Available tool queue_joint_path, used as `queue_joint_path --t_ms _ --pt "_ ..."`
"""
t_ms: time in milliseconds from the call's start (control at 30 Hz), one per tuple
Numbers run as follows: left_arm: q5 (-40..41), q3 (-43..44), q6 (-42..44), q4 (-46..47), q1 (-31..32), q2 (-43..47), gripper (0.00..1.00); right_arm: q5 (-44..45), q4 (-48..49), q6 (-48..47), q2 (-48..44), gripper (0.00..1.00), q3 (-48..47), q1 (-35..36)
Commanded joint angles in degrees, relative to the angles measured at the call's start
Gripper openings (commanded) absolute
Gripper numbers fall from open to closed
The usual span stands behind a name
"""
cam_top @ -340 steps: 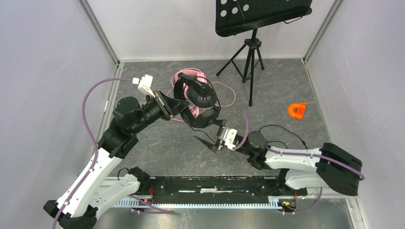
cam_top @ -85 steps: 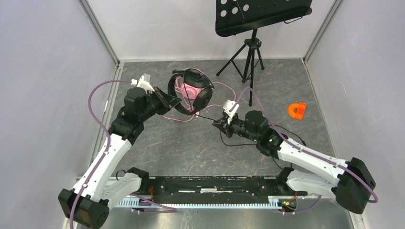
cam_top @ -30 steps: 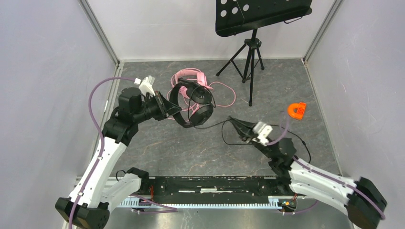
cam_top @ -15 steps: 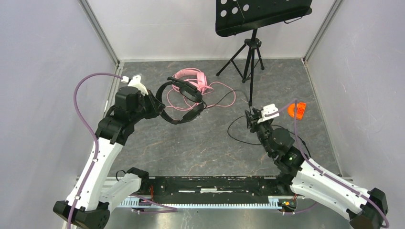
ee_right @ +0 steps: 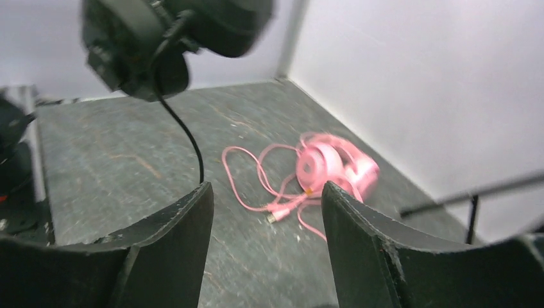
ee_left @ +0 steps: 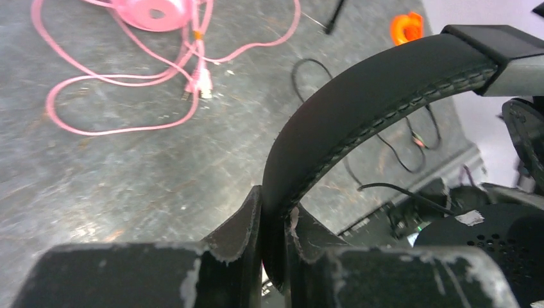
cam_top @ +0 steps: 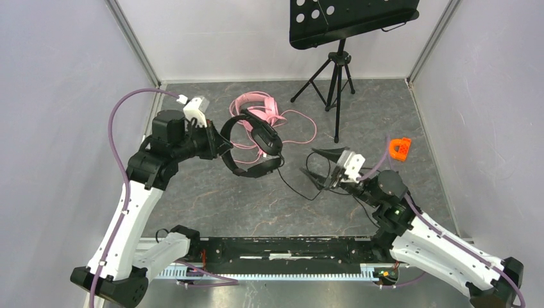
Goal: Wrap the headphones
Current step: Wrap the headphones cable around the headphones.
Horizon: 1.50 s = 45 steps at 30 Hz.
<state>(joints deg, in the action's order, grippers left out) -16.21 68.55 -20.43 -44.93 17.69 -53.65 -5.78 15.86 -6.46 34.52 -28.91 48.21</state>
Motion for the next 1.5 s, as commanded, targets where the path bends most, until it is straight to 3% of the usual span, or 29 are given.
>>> queue_joint_path --t_ms 0,167,467,667,833,1167,1367,1467 --pt "-14.15 3.46 0.91 1.78 -0.12 0.66 0.02 -21.04 12.55 -10.49 5.53 0.67 -0.01 -0.11" --pt "-13.59 4.43 0.95 1.86 -0.12 1.73 0.02 -29.45 19.68 -4.51 11.85 0.66 0.06 0.67" --pt "-18.24 3.81 -1.30 4.59 -0.12 1.18 0.02 -26.48 26.99 -1.98 17.15 0.59 4.39 3.44" --pt "-24.01 3.58 -2.08 6.08 -0.13 1.80 0.02 -18.37 25.04 -7.30 16.77 0.28 3.68 3.58" --pt "-29.92 4.48 -3.49 7.38 -0.12 2.08 0.02 -16.94 24.10 -11.27 16.28 0.01 1.73 3.52" --pt "-38.55 4.76 3.29 2.10 0.01 -1.72 0.02 -13.55 25.29 -14.73 17.81 0.00 -3.72 3.56" --pt "-37.67 4.57 2.84 1.92 1.25 -2.28 0.02 -12.20 28.16 -16.39 20.73 0.00 -6.28 3.56" --pt "-35.27 3.98 3.96 0.39 3.73 -2.71 0.02 -11.36 31.04 -16.22 22.19 0.07 -7.48 3.52"
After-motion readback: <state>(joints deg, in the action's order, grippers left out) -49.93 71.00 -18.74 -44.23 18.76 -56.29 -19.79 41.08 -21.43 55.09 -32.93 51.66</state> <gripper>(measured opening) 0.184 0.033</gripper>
